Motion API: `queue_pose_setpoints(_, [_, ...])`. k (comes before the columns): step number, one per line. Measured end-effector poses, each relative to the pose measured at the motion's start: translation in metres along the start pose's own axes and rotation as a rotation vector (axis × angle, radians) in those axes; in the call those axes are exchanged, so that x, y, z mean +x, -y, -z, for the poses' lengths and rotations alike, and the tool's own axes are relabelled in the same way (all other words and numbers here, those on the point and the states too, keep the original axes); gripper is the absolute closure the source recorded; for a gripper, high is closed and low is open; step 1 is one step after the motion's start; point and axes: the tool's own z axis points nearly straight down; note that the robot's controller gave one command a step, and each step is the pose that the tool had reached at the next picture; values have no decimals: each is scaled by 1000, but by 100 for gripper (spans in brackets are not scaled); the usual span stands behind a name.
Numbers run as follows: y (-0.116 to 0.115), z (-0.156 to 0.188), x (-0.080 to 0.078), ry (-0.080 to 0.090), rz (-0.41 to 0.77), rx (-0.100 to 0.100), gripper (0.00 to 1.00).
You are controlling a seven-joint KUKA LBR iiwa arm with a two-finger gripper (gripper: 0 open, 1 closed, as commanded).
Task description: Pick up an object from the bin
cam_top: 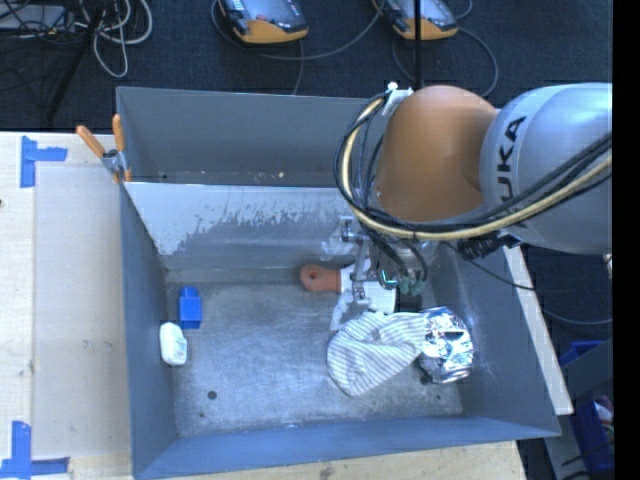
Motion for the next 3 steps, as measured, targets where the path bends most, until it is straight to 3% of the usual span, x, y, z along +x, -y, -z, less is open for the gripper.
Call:
queue_pose_setpoints(1, [15,-12,-15,6,-66,-3,0])
queue_pose_setpoints(2, [39,-26,-28,-1,-106,2,0])
queue_pose_setpoints(3, [40,-38,-35,1,194,1,0])
